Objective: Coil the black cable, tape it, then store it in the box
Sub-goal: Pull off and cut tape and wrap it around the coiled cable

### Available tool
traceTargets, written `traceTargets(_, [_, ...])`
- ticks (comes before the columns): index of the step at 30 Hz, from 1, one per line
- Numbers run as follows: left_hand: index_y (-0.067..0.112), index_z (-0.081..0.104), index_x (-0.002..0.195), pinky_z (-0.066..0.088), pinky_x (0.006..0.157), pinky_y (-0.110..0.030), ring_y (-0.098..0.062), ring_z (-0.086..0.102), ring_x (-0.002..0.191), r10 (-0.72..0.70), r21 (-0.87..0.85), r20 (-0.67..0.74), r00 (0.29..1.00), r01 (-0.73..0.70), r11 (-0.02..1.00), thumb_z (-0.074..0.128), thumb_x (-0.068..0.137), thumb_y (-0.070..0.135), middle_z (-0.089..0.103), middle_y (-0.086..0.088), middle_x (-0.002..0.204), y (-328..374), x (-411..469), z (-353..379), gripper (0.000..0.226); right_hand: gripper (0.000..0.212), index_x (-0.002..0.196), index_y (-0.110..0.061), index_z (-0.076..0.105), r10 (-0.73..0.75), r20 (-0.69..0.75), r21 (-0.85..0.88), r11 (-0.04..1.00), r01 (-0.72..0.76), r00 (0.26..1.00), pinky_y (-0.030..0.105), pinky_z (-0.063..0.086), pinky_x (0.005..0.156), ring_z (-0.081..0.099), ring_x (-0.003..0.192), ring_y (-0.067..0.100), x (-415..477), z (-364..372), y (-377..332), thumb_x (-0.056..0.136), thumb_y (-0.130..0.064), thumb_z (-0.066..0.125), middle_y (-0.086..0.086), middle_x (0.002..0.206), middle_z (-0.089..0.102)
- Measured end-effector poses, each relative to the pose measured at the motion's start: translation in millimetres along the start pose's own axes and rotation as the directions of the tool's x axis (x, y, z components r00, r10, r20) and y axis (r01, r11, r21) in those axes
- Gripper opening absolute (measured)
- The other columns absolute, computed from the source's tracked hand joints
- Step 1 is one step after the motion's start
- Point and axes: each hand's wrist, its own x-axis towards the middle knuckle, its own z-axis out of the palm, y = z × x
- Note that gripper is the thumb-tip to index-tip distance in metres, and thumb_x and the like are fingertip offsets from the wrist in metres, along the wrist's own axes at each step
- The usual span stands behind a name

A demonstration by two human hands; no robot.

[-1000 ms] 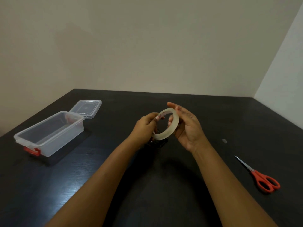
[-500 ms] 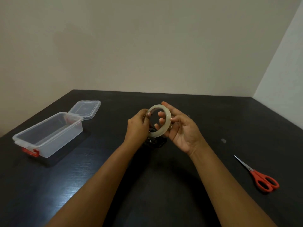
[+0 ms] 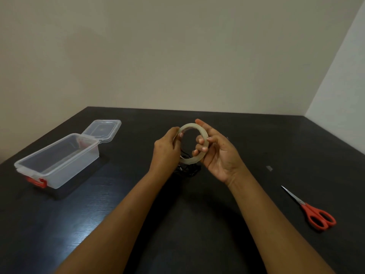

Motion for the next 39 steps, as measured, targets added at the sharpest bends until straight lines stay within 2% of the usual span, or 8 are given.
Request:
traceTargets(7, [0.014, 0.055, 0.122, 0.045, 0.057, -0.021, -0.008, 0.054, 0.063, 0.278, 0.127, -0.037, 0.960, -0.272, 0.954, 0.045, 0.097, 0.020, 0.056, 0.003, 0.078, 4.5, 2.2, -6.4, 0.027, 0.059, 0.137, -0.011, 0.048, 0.016, 0.080, -0.024, 1.000, -0.014, 0.997, 0.027, 0.044, 0.058, 0.040, 0.046, 0.008, -4.4, -4.3, -5.6, 0.079, -0.013, 0.039, -0.002, 0.055, 0.045])
traceTargets(11, [0.015, 0.054, 0.123, 0.052, 0.066, -0.028, -0.012, 0.057, 0.073, 0.439, 0.249, 0.111, 0.892, -0.452, 0.857, 0.045, 0.095, 0.020, 0.059, -0.003, 0.091, 5.6, -0.4, -8.6, 0.030, 0.054, 0.133, -0.009, 0.051, 0.057, 0.066, -0.057, 0.997, -0.053, 0.996, 0.022, 0.038, 0.049, 0.034, 0.041, 0.005, -6.1, -7.5, -6.9, 0.082, -0.013, 0.036, -0.003, 0.051, 0.041])
traceTargets(16, [0.020, 0.052, 0.117, 0.051, 0.051, -0.026, -0.011, 0.054, 0.059, 0.581, 0.350, 0.189, 0.792, -0.607, 0.714, 0.037, 0.091, 0.032, 0.058, 0.000, 0.083, 2.4, 0.9, -7.6, 0.033, 0.054, 0.129, -0.012, 0.051, 0.121, 0.030, -0.108, 0.987, -0.117, 0.992, 0.023, 0.036, 0.047, 0.035, 0.040, 0.006, -6.8, -14.9, -11.7, 0.076, -0.014, 0.039, 0.001, 0.054, 0.044])
traceTargets(21, [0.020, 0.059, 0.102, 0.051, 0.060, -0.019, -0.005, 0.061, 0.071, 0.274, -0.127, 0.016, 0.962, -0.270, 0.954, 0.054, 0.091, 0.034, 0.063, 0.005, 0.085, 8.5, 1.7, -5.9, 0.019, 0.048, 0.118, -0.006, 0.055, -0.057, 0.008, 0.035, 0.998, 0.057, 0.998, 0.023, 0.037, 0.048, 0.036, 0.039, 0.009, -2.9, -11.6, -13.4, 0.074, -0.012, 0.035, 0.002, 0.049, 0.045])
traceTargets(23, [0.017, 0.060, 0.098, 0.052, 0.062, -0.021, -0.005, 0.065, 0.076, 0.048, -0.319, 0.161, 0.986, 0.005, 0.948, 0.050, 0.094, 0.030, 0.065, 0.002, 0.086, 8.9, 3.3, -5.6, 0.017, 0.048, 0.115, -0.006, 0.056, -0.148, -0.029, 0.112, 0.982, 0.151, 0.989, 0.023, 0.038, 0.049, 0.034, 0.041, 0.010, -3.1, -13.4, -18.1, 0.072, -0.013, 0.036, 0.001, 0.047, 0.042])
traceTargets(26, [0.015, 0.056, 0.110, 0.054, 0.070, -0.025, -0.009, 0.066, 0.085, -0.027, -0.389, 0.389, 0.921, 0.191, 0.901, 0.043, 0.097, 0.027, 0.065, -0.001, 0.095, 11.7, -1.6, 1.0, 0.022, 0.054, 0.121, -0.005, 0.055, -0.176, -0.052, 0.094, 0.979, 0.181, 0.983, 0.025, 0.039, 0.050, 0.035, 0.043, 0.011, -4.9, -16.7, -20.0, 0.071, -0.015, 0.037, 0.001, 0.047, 0.042])
traceTargets(30, [0.016, 0.053, 0.116, 0.054, 0.062, -0.022, -0.008, 0.065, 0.072, 0.022, -0.461, 0.246, 0.969, 0.097, 0.882, 0.041, 0.099, 0.020, 0.061, -0.004, 0.085, 19.6, -5.3, 4.7, 0.021, 0.058, 0.125, -0.005, 0.056, -0.134, -0.010, 0.026, 0.991, 0.134, 0.991, 0.027, 0.041, 0.056, 0.034, 0.046, 0.013, -3.9, -18.2, -14.7, 0.072, -0.016, 0.036, 0.002, 0.048, 0.042])
traceTargets(39, [0.029, 0.048, 0.122, 0.054, 0.063, -0.022, -0.010, 0.060, 0.070, 0.194, -0.204, 0.143, 0.971, -0.163, 0.965, 0.041, 0.099, 0.012, 0.057, 0.001, 0.083, 13.3, -0.5, -2.1, 0.029, 0.055, 0.126, -0.005, 0.058, -0.088, 0.026, -0.139, 0.986, 0.091, 0.996, 0.028, 0.039, 0.056, 0.033, 0.045, 0.011, -4.4, -20.1, -14.4, 0.077, -0.015, 0.036, 0.000, 0.050, 0.041])
